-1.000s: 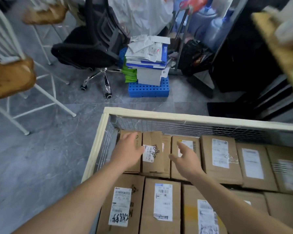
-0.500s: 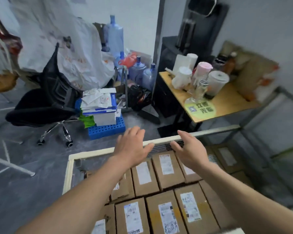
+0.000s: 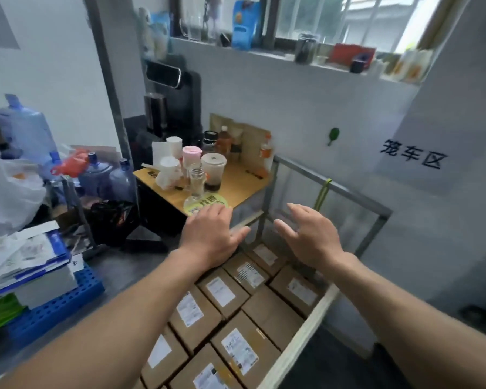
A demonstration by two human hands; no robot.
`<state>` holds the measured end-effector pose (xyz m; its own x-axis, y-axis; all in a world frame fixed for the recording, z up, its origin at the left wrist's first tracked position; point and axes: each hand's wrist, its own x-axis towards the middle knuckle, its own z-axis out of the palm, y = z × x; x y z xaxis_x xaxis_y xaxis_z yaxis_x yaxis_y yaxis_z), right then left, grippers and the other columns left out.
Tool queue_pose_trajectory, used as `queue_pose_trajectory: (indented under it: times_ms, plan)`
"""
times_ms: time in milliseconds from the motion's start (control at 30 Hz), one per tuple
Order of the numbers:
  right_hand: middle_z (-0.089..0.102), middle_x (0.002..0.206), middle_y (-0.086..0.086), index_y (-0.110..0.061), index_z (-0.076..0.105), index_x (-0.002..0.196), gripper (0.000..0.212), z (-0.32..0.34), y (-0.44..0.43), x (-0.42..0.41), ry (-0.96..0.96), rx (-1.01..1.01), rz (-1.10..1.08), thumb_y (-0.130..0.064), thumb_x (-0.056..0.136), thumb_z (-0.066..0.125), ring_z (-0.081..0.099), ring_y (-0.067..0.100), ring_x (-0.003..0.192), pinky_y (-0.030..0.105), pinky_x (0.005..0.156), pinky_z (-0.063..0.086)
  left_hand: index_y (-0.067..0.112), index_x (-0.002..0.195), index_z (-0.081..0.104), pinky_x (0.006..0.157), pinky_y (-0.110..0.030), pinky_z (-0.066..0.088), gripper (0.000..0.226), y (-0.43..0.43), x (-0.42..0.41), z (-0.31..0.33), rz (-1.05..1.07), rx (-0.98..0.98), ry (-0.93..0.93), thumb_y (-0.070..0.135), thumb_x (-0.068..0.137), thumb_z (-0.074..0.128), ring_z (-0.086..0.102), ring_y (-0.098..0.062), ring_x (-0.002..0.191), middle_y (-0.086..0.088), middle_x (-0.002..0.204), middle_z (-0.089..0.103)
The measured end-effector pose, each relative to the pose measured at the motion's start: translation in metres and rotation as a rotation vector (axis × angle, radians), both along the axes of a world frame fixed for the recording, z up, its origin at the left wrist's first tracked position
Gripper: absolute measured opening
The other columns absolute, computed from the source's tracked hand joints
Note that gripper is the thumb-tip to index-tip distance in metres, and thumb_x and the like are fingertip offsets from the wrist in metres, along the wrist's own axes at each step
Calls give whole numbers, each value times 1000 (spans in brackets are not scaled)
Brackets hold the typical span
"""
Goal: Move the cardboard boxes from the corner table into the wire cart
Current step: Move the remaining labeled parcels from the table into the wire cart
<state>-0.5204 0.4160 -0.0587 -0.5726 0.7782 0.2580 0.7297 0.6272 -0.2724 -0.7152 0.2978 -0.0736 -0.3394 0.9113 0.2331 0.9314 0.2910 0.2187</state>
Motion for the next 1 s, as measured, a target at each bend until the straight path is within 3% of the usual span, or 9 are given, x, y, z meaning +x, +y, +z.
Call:
queue_pose_trajectory:
  times_ms: [300,600,800,1000]
  plan:
    - [53,150,5,-15,48,149,70,37,33,159,-34,66,-258,-62,96,50,47,24,139,40,108,42,18,146,46,107,-46,43,69,88,136,40,-276,83,3,66,96,41,40,-21,139,-2,150,46]
    - [52,151,7,-12,46,150,72,52,76,319,10,42,-423,-60,97,51,49,27,137,40,107,43,19,143,48,103,-44,44,70,165,292,60,-427,116,47,68,93,42,43,-23,137,-3,146,50]
    - [67,124,7,-17,61,124,50,61,99,412,36,50,-525,-57,94,55,61,31,112,36,82,44,19,140,49,104,-45,43,67,209,383,71,-514,106,51,67,93,41,44,-24,135,-3,145,50]
    - [61,137,6,-19,57,133,55,68,108,504,46,58,-621,-58,94,54,56,31,126,44,99,47,20,142,48,102,-45,41,68,241,473,76,-588,100,32,67,93,42,43,-25,134,-1,145,49]
